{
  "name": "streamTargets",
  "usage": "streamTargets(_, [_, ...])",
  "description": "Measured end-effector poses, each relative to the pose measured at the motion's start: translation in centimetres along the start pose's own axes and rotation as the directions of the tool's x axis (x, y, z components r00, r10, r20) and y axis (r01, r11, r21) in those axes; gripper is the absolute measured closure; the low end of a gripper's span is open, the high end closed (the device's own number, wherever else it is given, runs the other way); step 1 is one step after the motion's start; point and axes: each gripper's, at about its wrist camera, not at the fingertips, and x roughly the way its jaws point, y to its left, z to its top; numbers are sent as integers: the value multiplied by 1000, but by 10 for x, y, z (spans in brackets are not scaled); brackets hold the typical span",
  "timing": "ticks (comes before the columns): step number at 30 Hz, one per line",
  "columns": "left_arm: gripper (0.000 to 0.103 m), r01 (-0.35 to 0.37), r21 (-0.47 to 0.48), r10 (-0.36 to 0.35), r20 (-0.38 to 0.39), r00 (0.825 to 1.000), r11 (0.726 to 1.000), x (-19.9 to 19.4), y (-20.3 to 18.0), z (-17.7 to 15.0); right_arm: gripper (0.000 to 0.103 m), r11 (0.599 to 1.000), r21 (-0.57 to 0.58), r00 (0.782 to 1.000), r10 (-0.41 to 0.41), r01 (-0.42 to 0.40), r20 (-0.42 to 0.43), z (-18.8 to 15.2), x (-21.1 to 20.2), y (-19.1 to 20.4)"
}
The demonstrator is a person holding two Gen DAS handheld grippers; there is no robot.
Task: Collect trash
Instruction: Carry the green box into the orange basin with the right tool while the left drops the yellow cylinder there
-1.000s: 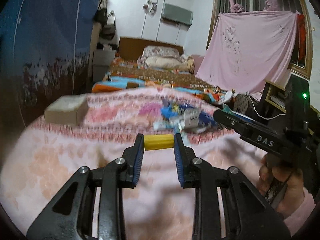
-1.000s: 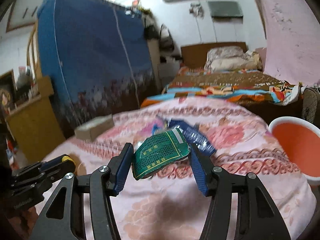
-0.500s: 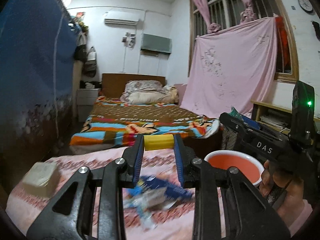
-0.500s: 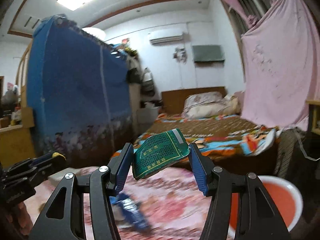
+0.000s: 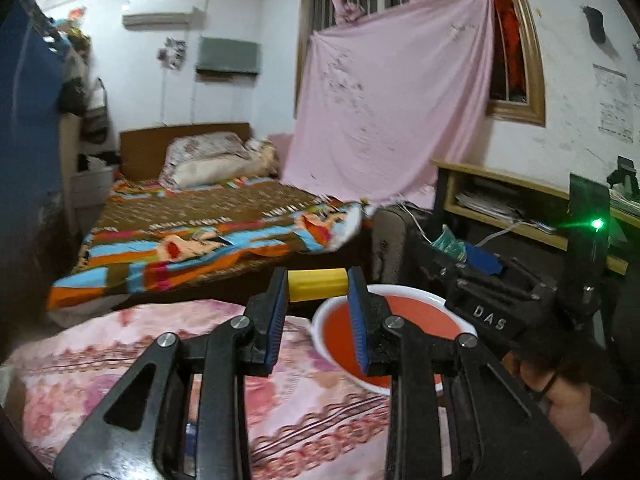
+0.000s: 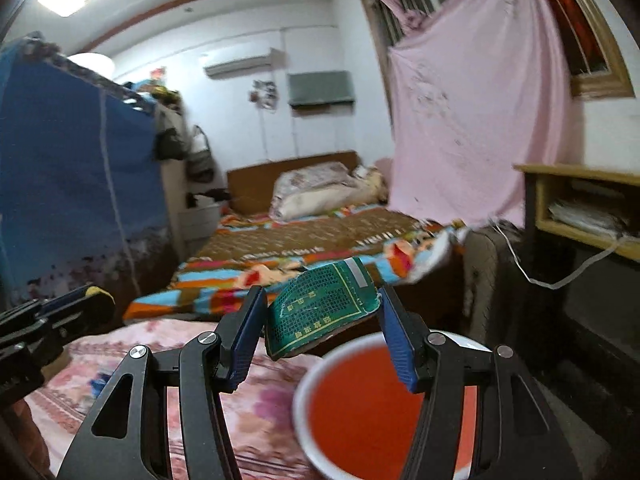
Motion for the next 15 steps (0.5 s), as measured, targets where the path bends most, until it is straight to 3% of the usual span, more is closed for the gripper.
streamTargets(8, [89,82,-72,-92,-151,984,994,54,-21,-2,46,995,79,995,-59,65,-80,-13,8,-40])
streamTargets(12, [89,105,-110,-129,-237,963,988,81,-35,-8,45,991,104,991,-69,82,-116,-20,14,-52])
streamTargets(15, [89,93,-96,-117,-292,949,991,95,-45,-12,44,988,125,988,-74,90,-132,-22,16,-60])
